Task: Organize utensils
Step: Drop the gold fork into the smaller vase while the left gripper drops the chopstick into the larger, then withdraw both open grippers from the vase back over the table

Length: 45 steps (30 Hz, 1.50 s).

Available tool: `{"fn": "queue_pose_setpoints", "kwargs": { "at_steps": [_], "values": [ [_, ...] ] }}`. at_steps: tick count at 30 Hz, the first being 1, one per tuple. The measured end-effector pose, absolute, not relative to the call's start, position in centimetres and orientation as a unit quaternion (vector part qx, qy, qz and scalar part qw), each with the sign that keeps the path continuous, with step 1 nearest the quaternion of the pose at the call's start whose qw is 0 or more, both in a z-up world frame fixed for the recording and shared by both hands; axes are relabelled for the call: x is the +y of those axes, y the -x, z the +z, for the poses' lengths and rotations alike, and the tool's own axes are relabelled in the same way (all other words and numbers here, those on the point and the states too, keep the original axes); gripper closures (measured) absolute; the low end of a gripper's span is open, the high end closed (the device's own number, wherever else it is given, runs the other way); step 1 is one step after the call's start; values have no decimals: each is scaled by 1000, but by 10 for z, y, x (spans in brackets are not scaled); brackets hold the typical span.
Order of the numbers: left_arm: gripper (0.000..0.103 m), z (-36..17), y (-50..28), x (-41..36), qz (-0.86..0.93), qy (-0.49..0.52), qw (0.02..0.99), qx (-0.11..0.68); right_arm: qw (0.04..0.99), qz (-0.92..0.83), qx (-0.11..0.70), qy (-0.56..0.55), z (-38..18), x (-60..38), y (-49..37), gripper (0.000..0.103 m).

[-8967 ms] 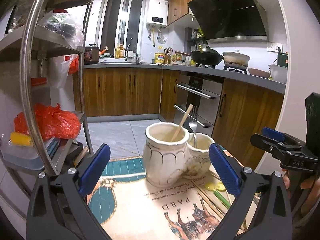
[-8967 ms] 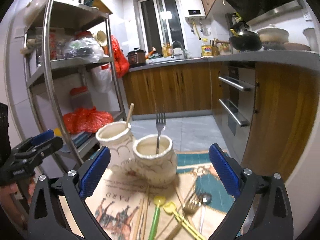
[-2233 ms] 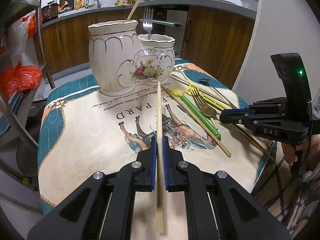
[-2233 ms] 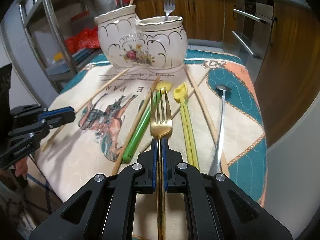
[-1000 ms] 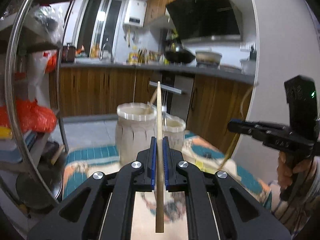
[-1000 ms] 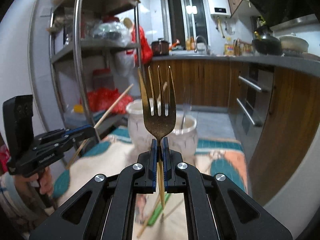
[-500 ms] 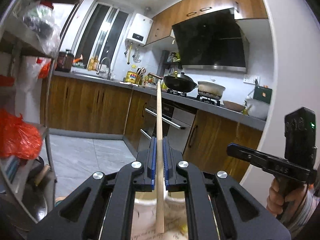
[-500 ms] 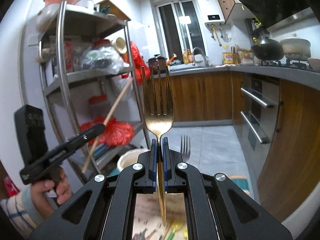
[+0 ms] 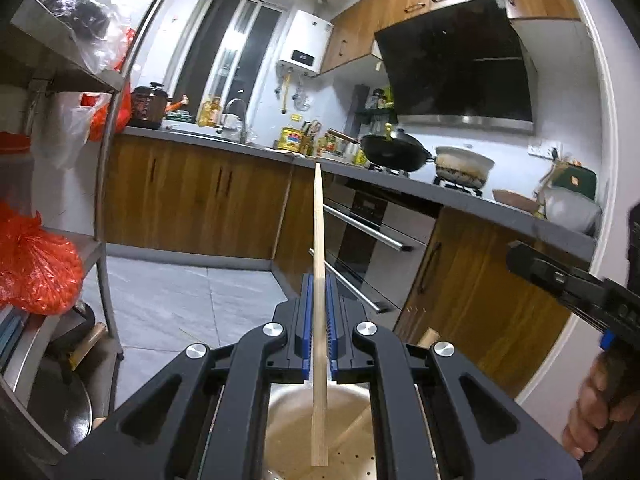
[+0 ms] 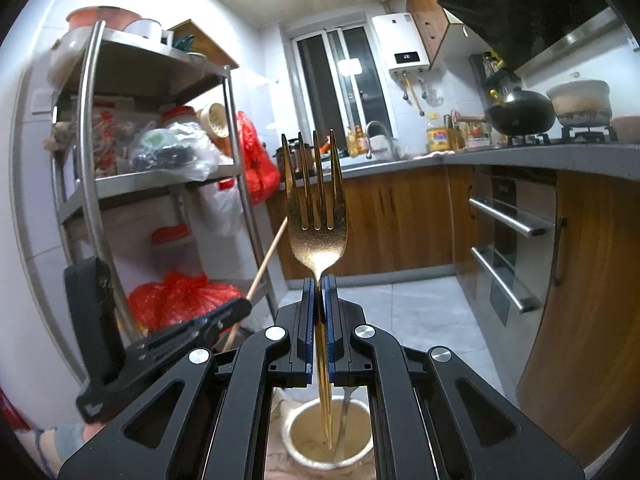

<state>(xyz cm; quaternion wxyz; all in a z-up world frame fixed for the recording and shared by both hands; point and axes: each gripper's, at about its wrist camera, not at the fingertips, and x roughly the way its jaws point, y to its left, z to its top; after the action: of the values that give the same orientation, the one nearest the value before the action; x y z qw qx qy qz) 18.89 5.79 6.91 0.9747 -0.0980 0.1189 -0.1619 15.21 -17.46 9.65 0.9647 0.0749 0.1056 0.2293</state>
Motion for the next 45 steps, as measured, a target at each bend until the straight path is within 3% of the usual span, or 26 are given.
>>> {"fn": "queue_pose_setpoints", "kwargs": {
  "at_steps": [16,23,26,29,31,33,35,39,45],
  "values": [
    [94,62,-134,63,-168,23,975,140,937,212,254,-112,30,-186,-199,97],
    [46,66,-116,63,-157,9,979,132,938,200,263,-106,26,-184,-205,94],
    [30,66,-107,59,-148,-8,980,135,938,200,264,-106,28,-184,-204,73],
    [16,66,-95,57,-147,-12,980,136,939,200,257,-114,32,-190,-196,63],
    [7,66,-87,56,-143,-11,980,135,939,201,252,-118,35,-195,-186,48],
    [5,65,-78,55,-137,-12,981,135,942,200,241,-122,39,-202,-174,24],
    [5,64,-70,54,-135,-12,980,146,947,197,222,-121,45,-211,-156,11],
    [5,59,-60,53,-130,-2,977,169,954,189,206,-106,49,-223,-127,5],
    [5,47,-48,52,-110,6,972,208,959,161,223,-63,42,-231,-93,5]
  ]
}}
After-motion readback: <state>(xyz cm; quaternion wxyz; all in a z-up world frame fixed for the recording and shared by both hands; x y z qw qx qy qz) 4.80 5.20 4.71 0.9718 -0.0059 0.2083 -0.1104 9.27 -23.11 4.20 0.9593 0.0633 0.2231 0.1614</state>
